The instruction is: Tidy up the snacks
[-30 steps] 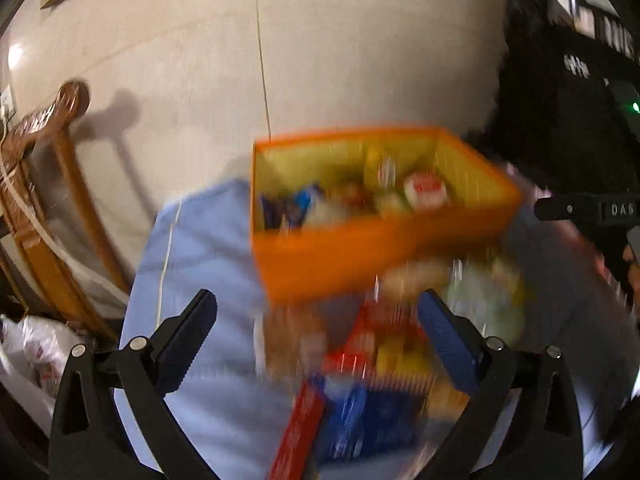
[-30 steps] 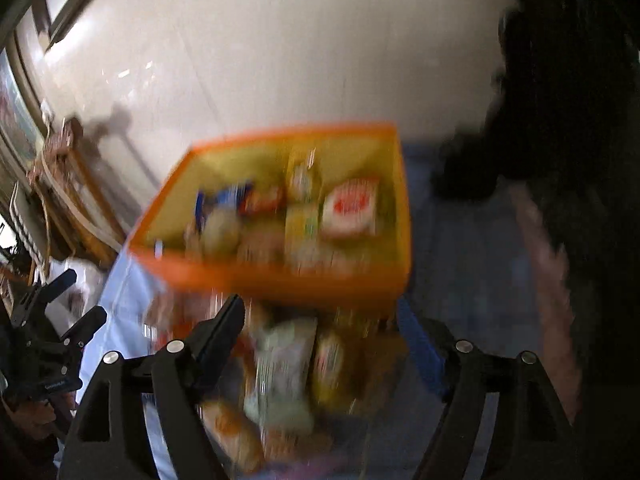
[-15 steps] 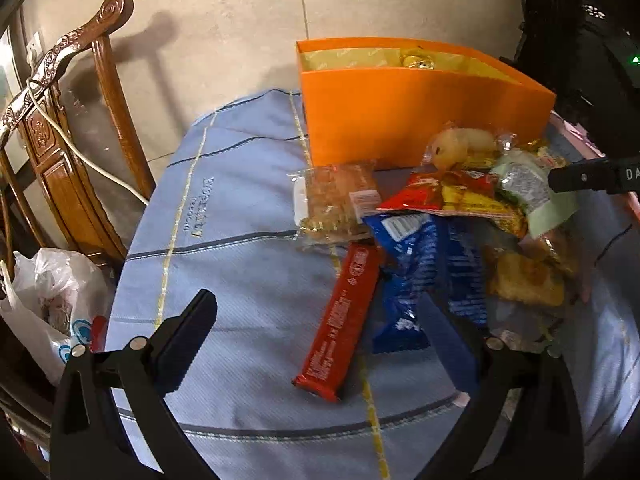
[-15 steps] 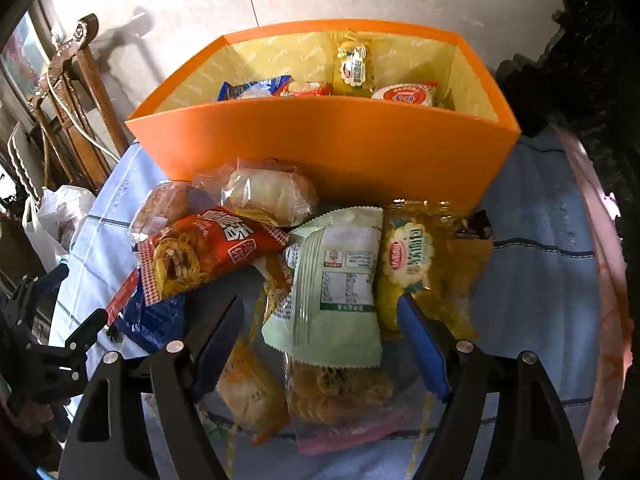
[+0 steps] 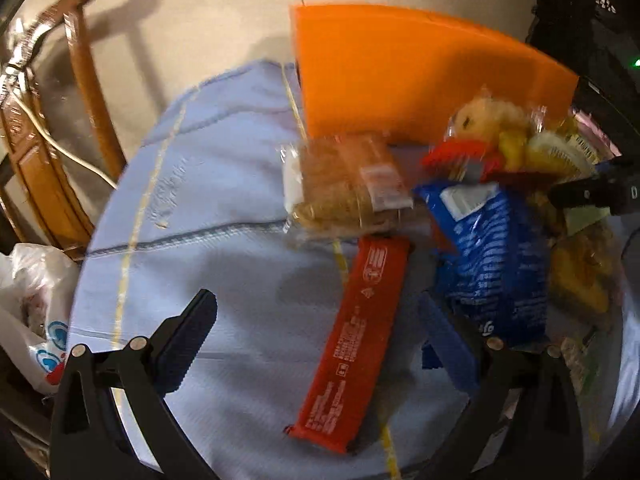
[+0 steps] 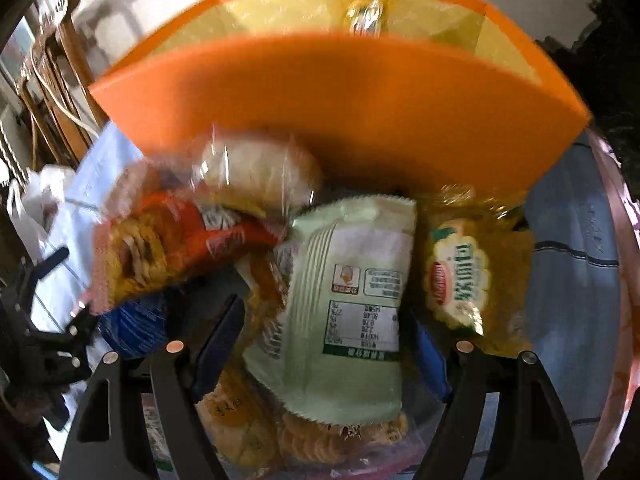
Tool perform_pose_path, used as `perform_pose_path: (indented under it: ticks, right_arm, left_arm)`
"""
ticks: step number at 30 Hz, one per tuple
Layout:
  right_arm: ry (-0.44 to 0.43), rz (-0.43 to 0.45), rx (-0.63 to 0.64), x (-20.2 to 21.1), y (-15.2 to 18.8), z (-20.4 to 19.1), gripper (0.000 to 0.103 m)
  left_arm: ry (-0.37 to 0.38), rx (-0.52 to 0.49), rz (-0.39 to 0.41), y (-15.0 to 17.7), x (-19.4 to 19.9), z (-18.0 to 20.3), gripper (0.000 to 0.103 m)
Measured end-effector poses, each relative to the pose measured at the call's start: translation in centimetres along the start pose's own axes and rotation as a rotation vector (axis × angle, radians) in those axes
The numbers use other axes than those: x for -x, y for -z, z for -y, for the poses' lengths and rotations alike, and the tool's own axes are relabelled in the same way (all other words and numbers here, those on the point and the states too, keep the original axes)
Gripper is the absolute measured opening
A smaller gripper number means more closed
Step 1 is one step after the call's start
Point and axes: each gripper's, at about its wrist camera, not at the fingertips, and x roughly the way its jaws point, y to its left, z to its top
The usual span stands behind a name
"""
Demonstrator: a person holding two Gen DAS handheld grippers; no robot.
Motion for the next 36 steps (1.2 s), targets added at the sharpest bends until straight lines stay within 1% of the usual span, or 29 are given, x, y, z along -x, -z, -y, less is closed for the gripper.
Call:
perform_pose_path:
  ticks: [2,3,5,6,7,8,9,11,12,14,20,22,24,26,27,28,30,32,34,36]
  right_arm:
    - [-0.028,-0.018,-0.026,-0.7,0.4,0.6,0.079]
    - [-0.030,-0.030,-0.041,-1.0,0.6,1.0,0.079]
    - [-0.034,-0.019,-0.038,-0.9,1.1,1.2,0.075]
    - [-0.028,-0.012,-0.040,-0.8,1.1,1.3,0.068]
    - [-0.035,0.003,-0.058,-0.5,1.3,1.7,0.038]
    - [-0.071,0.029,-0.086,0.1,1.4,2.2,0.023]
    - [-0.071,0.049,-0.091,0.5,1.5,2.3,0.021]
    - [-0.089,0.075,-0.089,1.3,1.9,2.2,0.018]
    - [-0.097,0.076,-0.091,1.6,2.2,2.2,0.018]
    - [-0.101,0.091,-0.093,2.4,2.7,2.3,0.017]
    - [-0.159,0.176,-0.115,6.0,3.9,2.8,0.015]
    - [-0.179,0.191,-0.116,6.7,4.2,3.2,0.015]
    - [-0.197,0.186,-0.121,6.9,4.7,3.2,0.015]
    - [-0.265,0.095,-0.138,5.7,5.5,3.4,0.015]
    - [-0.273,0.067,-0.150,5.0,5.8,3.5,0.015]
    - [-0.273,0.049,-0.154,4.3,6.4,3.6,0.019]
    - [-0.307,0.044,-0.181,3.7,7.2,3.9,0.037]
    - [-0.350,0.090,-0.235,3.9,7.2,4.4,0.068]
    - [-0.367,0.112,-0.264,4.0,7.0,4.6,0.074]
    - [-0.379,0.112,-0.289,3.7,6.1,4.7,0.075]
  left_arm:
    - [0.028,0.045,-0.015,0.4,-0.5,-0.7,0.099]
    - [0.023,0.057,-0.009,0.5,-0.4,-0.9,0.099]
    - [0.040,0.049,0.018,0.8,0.4,-0.7,0.076]
    - [0.054,0.019,0.033,0.9,1.0,-0.1,0.039]
    - [0.057,-0.021,0.035,1.0,1.4,0.7,0.026]
    - [0.071,-0.050,0.035,1.2,1.6,1.1,0.023]
    - [0.086,-0.069,0.039,1.5,1.9,1.7,0.023]
    - [0.089,-0.081,0.053,2.0,2.6,2.2,0.023]
    - [0.109,-0.056,0.056,2.2,3.0,2.1,0.023]
    - [0.113,-0.035,0.078,2.4,3.6,2.0,0.023]
    - [0.147,0.007,0.121,2.8,6.5,1.8,0.023]
    - [0.150,0.019,0.129,2.9,7.1,1.7,0.023]
    - [0.161,0.029,0.127,3.0,7.6,1.8,0.023]
    - [0.169,0.028,0.116,3.3,7.8,2.1,0.023]
    - [0.169,0.022,0.110,3.5,7.8,2.2,0.023]
    - [0.169,0.016,0.105,3.7,7.7,2.2,0.023]
    - [0.169,0.011,0.096,4.1,7.8,2.4,0.023]
    - [0.169,0.010,0.092,4.3,7.9,2.5,0.023]
    - [0.167,0.003,0.088,4.6,8.1,2.6,0.023]
    - [0.158,-0.002,0.081,4.8,8.3,2.5,0.023]
